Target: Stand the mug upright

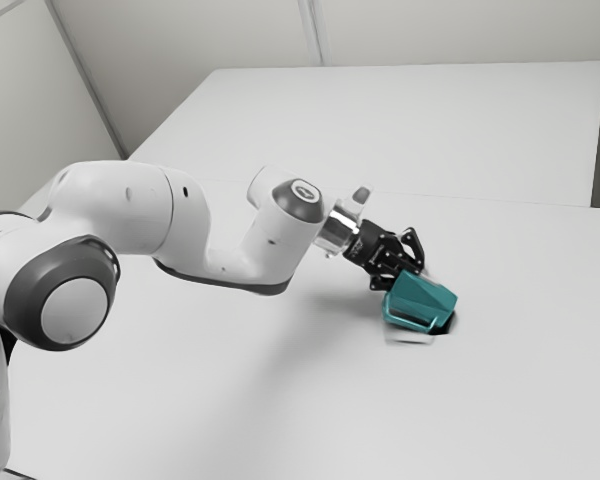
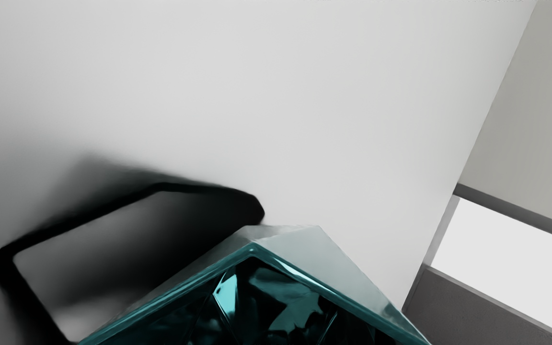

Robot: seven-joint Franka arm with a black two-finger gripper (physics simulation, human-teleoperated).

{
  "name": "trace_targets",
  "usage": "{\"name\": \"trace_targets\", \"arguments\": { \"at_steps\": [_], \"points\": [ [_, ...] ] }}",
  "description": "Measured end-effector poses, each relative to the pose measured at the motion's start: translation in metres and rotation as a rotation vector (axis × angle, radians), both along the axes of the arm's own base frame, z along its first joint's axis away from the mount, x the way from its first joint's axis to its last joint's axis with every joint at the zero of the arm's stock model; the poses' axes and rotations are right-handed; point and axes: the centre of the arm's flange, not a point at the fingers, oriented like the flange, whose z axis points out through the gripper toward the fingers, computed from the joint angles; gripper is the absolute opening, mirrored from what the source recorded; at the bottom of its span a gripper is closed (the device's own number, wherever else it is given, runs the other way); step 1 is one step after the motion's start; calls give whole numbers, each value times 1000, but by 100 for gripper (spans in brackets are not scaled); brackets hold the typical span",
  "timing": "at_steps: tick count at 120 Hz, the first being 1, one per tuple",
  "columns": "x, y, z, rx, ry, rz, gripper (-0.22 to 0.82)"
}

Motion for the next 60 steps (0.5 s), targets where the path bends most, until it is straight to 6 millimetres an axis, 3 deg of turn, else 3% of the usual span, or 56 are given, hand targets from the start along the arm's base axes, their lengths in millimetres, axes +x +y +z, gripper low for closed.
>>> {"name": "trace_targets", "arguments": {
  "at_steps": [24, 60],
  "points": [
    [1, 2, 27, 59, -54, -34, -16],
    [-18, 17, 106, 323, -217, -194, -17]
  ]
}}
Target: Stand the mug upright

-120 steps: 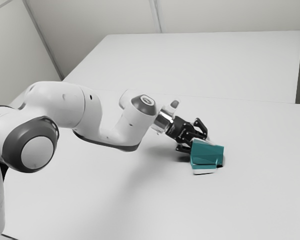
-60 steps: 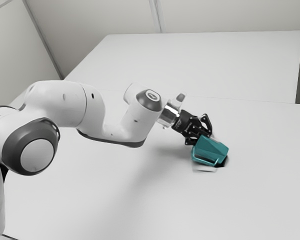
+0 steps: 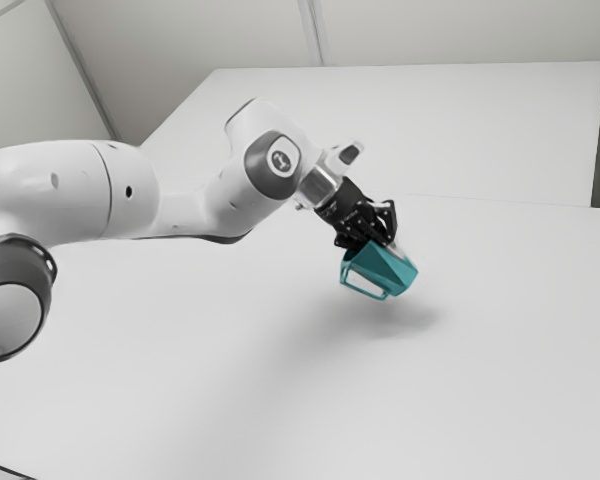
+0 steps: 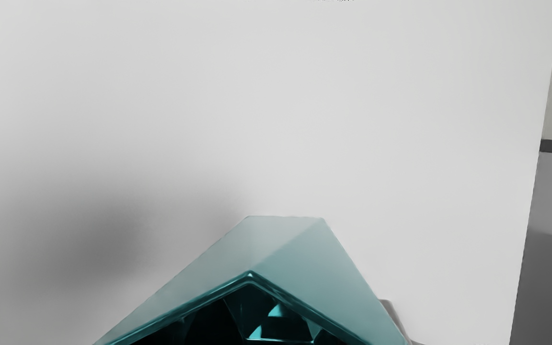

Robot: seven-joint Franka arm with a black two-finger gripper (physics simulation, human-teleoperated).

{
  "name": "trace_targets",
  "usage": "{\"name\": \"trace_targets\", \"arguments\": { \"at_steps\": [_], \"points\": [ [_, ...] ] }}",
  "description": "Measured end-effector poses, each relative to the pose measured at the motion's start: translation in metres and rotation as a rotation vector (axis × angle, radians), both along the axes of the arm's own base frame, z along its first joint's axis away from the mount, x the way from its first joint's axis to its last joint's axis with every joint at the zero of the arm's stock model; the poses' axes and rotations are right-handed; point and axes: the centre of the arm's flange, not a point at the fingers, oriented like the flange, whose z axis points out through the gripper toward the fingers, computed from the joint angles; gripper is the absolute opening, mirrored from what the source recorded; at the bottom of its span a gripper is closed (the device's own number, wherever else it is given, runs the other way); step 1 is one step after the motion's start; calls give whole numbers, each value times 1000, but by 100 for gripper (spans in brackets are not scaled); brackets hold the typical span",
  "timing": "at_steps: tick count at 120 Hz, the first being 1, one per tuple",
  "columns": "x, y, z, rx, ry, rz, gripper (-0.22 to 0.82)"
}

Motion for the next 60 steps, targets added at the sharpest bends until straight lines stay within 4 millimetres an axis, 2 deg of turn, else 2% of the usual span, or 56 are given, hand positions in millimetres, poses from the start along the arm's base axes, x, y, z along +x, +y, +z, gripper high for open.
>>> {"name": "trace_targets", "arguments": {
  "at_steps": [25, 60],
  "points": [
    [-18, 26, 29, 271, -103, -110, -18],
    [-50, 70, 43, 536, -160, -181, -18]
  ]
}}
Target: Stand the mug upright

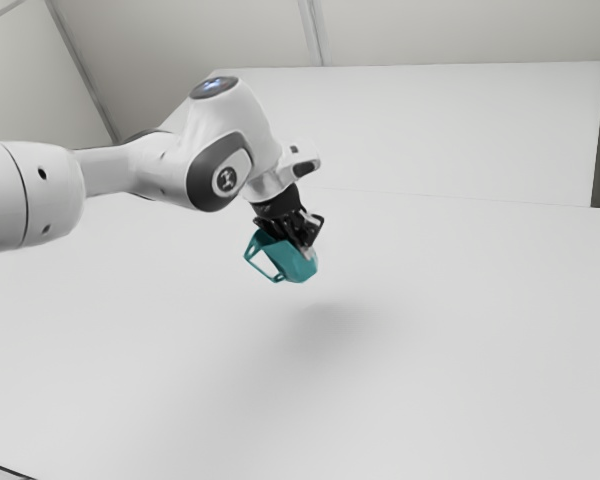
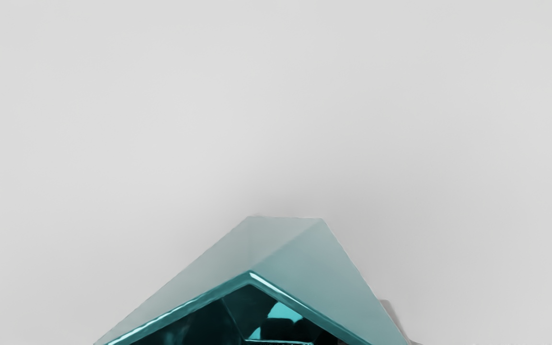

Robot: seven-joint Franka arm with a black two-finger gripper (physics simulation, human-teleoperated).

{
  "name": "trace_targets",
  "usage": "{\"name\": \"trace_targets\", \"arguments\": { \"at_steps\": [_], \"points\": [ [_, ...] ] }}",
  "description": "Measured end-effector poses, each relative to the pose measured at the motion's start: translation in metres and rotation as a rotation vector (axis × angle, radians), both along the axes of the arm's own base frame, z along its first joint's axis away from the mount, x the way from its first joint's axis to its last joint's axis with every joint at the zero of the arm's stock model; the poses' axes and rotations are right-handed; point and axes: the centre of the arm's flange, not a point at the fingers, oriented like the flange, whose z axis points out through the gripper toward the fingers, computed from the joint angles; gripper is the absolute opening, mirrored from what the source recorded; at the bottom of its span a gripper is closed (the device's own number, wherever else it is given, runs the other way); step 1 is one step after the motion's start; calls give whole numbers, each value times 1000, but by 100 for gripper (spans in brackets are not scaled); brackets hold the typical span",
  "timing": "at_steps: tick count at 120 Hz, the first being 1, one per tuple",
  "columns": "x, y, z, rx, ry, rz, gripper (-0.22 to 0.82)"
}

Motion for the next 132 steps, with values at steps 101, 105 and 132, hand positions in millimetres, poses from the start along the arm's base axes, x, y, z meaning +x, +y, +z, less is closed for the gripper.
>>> {"name": "trace_targets", "arguments": {
  "at_steps": [101, 105, 132],
  "points": [
    [-43, 64, -60, 178, 66, 59, -18],
    [-42, 64, -64, 177, 67, 61, -18],
    [-36, 61, -90, 178, 81, 70, -18]
  ]
}}
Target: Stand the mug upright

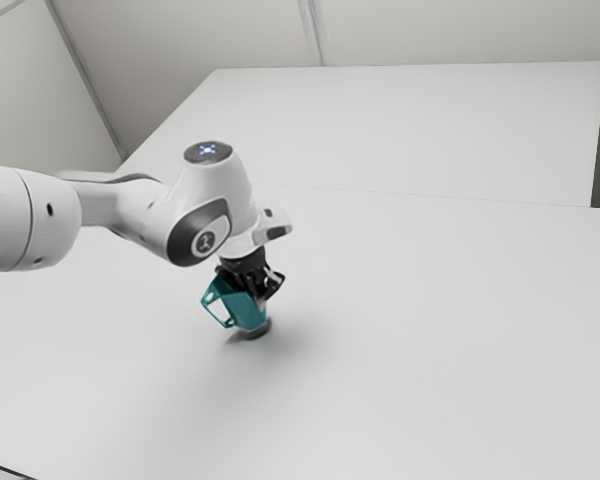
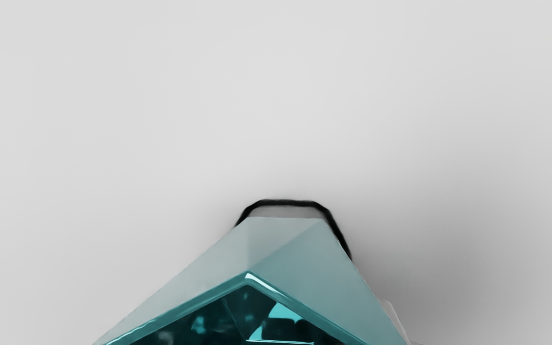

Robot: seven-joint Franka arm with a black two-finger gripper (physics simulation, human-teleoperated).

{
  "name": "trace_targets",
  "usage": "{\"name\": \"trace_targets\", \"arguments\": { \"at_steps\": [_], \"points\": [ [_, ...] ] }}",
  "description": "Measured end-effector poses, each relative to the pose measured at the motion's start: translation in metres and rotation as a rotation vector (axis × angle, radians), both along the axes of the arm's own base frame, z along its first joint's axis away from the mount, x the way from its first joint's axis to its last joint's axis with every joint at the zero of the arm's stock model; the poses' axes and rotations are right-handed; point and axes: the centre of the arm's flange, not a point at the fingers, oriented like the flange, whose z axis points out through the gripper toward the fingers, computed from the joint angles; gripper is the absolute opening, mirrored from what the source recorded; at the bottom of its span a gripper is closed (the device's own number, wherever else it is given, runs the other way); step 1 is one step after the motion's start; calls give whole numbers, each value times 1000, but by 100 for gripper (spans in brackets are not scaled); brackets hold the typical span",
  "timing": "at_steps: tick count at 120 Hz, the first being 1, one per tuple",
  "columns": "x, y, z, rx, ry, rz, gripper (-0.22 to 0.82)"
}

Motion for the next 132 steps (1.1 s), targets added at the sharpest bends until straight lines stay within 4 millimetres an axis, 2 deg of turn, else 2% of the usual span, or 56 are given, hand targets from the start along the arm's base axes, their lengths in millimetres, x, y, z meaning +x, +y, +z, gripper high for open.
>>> {"name": "trace_targets", "arguments": {
  "at_steps": [14, 48, 68, 83, 104, 132],
  "points": [
    [3, 1, -11, -1, 2, 8, -18],
    [6, 3, -21, -4, -3, 24, -18],
    [8, 9, -17, -8, -12, 36, 20],
    [7, 9, -7, -13, -28, 33, 38],
    [4, 8, 15, -18, -54, 26, 51],
    [-4, 6, 58, -27, -96, 18, 57]
  ]
}}
